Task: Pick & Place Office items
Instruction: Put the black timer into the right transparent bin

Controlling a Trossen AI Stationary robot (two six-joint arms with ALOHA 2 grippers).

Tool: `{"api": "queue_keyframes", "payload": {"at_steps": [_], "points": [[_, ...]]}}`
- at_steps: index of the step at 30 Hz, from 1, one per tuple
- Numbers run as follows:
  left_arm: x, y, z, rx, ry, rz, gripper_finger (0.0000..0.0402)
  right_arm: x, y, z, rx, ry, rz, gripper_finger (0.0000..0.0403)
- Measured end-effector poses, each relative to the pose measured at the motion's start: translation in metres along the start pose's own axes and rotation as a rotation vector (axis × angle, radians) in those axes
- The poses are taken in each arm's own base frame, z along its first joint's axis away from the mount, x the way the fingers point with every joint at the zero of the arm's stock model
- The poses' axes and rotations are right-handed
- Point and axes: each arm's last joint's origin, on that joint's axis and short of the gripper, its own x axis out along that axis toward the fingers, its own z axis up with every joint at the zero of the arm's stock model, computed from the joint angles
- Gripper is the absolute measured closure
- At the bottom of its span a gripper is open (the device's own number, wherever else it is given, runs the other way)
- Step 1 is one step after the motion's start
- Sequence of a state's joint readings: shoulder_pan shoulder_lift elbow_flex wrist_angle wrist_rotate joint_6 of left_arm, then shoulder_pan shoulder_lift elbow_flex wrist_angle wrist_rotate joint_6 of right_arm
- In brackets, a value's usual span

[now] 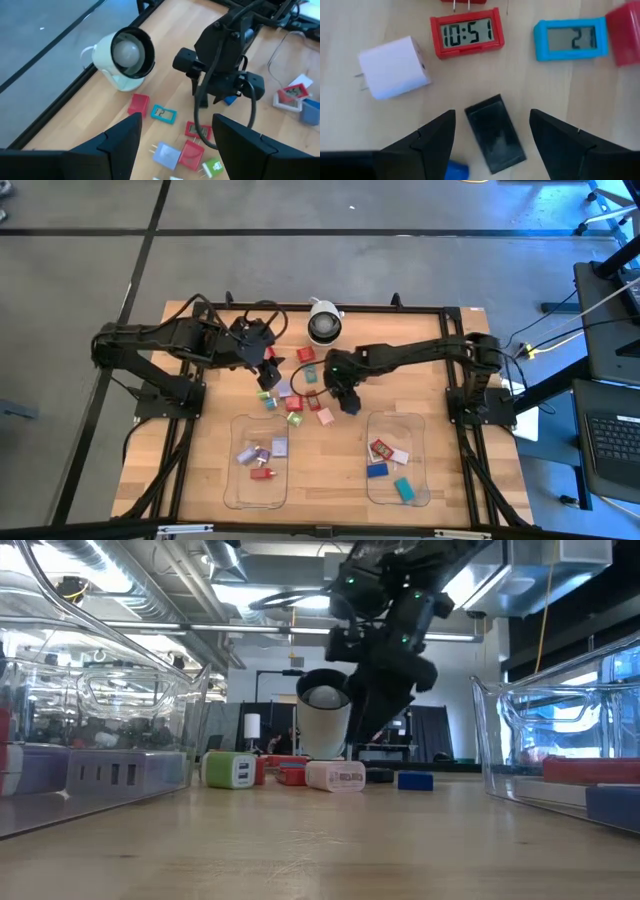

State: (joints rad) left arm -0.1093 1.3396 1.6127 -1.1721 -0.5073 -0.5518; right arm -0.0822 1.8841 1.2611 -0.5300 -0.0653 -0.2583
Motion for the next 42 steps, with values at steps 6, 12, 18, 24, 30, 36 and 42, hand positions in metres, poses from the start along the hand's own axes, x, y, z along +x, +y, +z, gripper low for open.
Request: {"api": "queue_keyframes", "payload": {"at_steps": [6, 12, 18, 24, 30, 36, 42], "points": [[-0.001, 0.003, -0.003, 0.017, 0.025, 0.016, 0.0162, 0.011, -0.002, 0.001, -0.097, 0.026, 0.001, 0.0144], [-0.001, 0.003, -0.003, 0.021, 0.019, 0.025, 0.0162, 0.022, -0.001, -0.003, -0.139, 0.065, 0.024, 0.0144], [-0.001, 0.004, -0.002, -0.044, -0.014, 0.074, 0.0162, 0.035, -0.004, -0.009, -0.133, 0.116, 0.028, 0.0144], [-0.001, 0.005, -0.001, -0.128, -0.048, 0.114, 0.0162, 0.036, -0.008, -0.012, -0.123, 0.132, 0.021, 0.0172], [-0.001, 0.006, 0.000, -0.184, -0.070, 0.137, 0.0162, 0.036, -0.008, -0.012, -0.122, 0.136, 0.021, 0.0242], [-0.001, 0.006, 0.000, -0.205, -0.075, 0.140, 0.0162, 0.036, -0.009, -0.012, -0.067, 0.137, 0.011, 0.0251], [-0.001, 0.006, -0.001, -0.203, -0.067, 0.131, 0.0162, 0.022, -0.009, -0.009, 0.078, 0.106, -0.017, 0.0251]]}}
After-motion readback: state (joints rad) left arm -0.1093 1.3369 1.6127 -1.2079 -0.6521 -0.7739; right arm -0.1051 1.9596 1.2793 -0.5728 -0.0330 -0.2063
